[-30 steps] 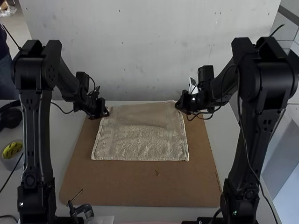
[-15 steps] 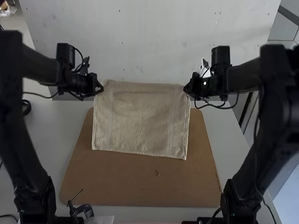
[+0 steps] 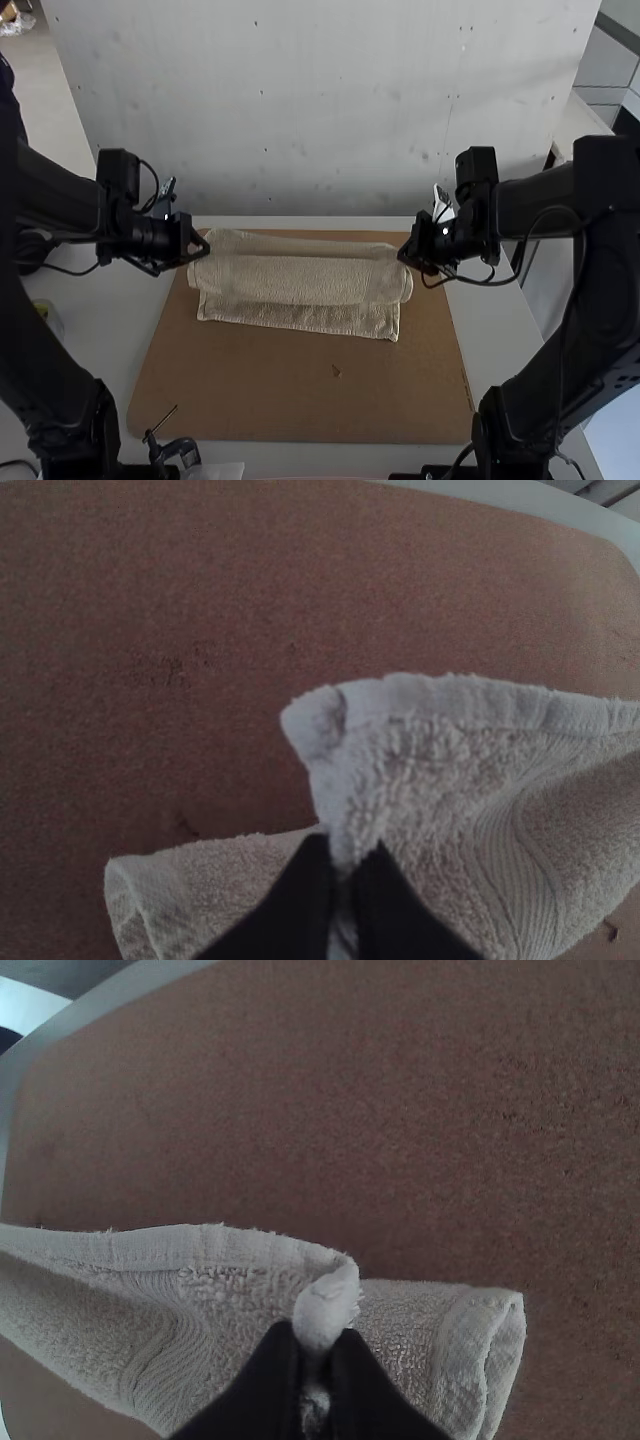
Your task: Fold the towel.
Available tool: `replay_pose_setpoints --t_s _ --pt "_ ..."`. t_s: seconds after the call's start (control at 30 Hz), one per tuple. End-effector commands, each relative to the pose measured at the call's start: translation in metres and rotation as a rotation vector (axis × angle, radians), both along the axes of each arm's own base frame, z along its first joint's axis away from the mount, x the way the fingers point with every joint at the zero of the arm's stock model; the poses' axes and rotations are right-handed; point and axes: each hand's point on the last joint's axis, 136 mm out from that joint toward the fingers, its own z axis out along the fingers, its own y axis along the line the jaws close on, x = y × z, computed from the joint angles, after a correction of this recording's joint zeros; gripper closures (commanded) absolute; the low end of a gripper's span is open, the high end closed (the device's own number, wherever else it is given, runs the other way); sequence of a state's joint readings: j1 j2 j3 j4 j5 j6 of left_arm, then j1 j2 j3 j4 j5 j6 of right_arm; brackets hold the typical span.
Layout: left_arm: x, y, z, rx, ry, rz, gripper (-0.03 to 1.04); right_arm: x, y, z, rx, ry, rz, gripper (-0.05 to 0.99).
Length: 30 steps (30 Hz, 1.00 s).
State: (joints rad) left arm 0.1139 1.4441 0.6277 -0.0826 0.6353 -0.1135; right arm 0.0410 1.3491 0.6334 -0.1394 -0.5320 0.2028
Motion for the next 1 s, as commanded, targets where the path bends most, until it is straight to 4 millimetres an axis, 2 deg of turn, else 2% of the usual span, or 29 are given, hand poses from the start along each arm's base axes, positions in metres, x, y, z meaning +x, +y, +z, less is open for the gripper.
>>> replay_pose_setpoints --t_s 0.0,0.13,0.27,0.5,0.77,0.87,0.93,0.97 --pt "0.003 0.028 -0.024 0.042 0.03 0.038 1.04 0.002 -0.012 -0.001 -0.049 -0.015 -0.024 0.91" --pt "0.006 0.039 -0.046 0.037 0.067 0.054 1.04 0.001 -0.01 -0.01 -0.056 0.008 -0.015 0.91" --pt "0.011 0.04 -0.064 0.018 0.111 0.051 1.04 0.006 -0.009 -0.025 -0.056 0.053 -0.011 0.91" --pt "0.027 0.035 -0.077 0.009 0.116 0.036 1.04 0.026 -0.01 -0.057 -0.065 0.11 -0.019 0.91" --pt "0.035 0.029 -0.088 0.005 0.129 0.026 1.04 0.039 -0.009 -0.062 -0.071 0.1 -0.027 0.9" --pt "0.035 0.03 -0.094 -0.004 0.151 0.04 1.0 0.04 -0.01 -0.064 -0.092 0.093 -0.024 0.8" --pt "0.034 0.03 -0.096 -0.003 0.157 0.039 1.0 0.037 -0.006 -0.066 -0.103 0.1 -0.011 0.57" --pt "0.034 0.03 -0.096 -0.003 0.157 0.039 1.0 0.036 -0.006 -0.067 -0.106 0.105 -0.006 0.55"
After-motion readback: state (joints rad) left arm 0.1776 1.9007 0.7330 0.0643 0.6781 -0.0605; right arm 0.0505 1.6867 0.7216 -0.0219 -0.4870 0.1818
